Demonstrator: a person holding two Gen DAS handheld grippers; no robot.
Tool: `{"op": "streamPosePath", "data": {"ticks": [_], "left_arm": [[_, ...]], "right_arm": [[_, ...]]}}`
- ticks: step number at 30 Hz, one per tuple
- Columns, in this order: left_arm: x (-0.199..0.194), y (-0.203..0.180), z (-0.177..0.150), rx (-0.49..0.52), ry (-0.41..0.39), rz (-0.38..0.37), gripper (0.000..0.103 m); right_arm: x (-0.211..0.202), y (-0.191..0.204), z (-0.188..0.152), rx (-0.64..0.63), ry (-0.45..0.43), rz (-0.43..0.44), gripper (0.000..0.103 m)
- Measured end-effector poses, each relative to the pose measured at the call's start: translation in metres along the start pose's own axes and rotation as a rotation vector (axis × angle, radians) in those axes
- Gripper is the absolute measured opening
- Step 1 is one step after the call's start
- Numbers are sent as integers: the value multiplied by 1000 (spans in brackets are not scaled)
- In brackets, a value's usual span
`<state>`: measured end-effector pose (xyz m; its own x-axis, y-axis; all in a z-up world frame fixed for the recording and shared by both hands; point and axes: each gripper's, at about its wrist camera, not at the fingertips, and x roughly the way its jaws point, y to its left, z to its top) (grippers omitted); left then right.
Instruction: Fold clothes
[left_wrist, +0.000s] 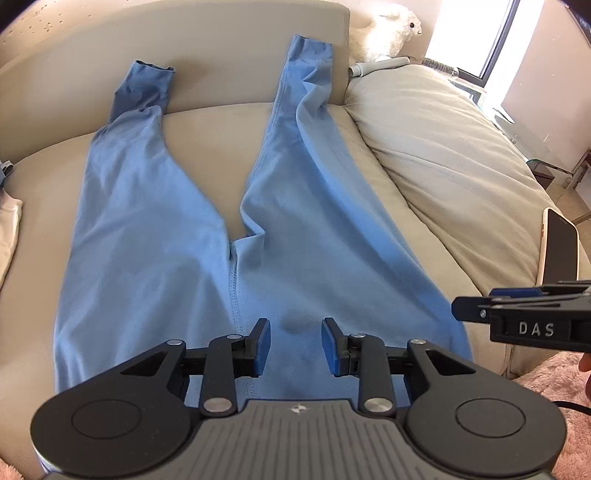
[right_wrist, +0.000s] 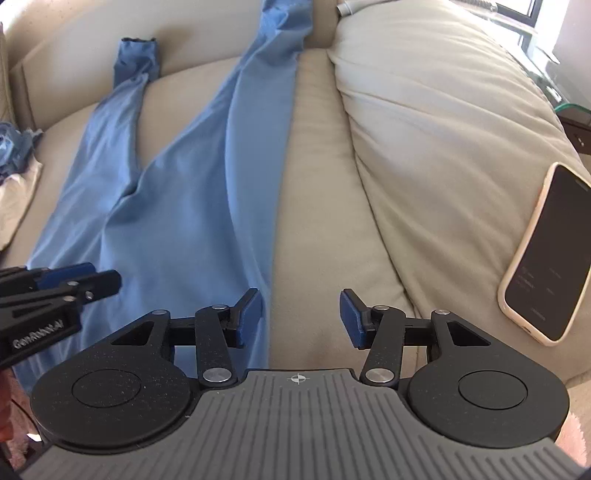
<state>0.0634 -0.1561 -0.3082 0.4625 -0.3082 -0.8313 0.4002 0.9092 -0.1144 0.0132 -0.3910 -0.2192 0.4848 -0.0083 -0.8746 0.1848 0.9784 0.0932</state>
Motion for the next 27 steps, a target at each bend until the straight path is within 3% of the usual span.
{"op": "streamPosePath", "data": {"ticks": [6,9,10,12,15,20,25,26,27], "left_arm": [[11,10,-6,-15,44,-6,32],[11,11,-6,-14,50,-5,32],[10,11,-5,-15,50,-5,31],[6,10,-3,-12,30,-18,25],[-2,9,10,-19,-33,-60,25],[20,-1,43,-23,-47,-48,26],[59,-3,58,-19,48,22,26],[65,0,57,-31,70,30,26],[66,3,56,-45,72,29,29]], "right_arm": [[15,18,32,-11,-38,68,51],[32,19,48,15,-42,110,35],[37,17,52,38,-43,107,34],[43,11,58,73,-52,102,34],[47,0,63,106,-58,117,34],[65,-6,68,96,-29,162,35],[81,0,69,44,0,153,34],[85,2,69,23,8,140,33],[88,4,68,-5,13,118,24]]}}
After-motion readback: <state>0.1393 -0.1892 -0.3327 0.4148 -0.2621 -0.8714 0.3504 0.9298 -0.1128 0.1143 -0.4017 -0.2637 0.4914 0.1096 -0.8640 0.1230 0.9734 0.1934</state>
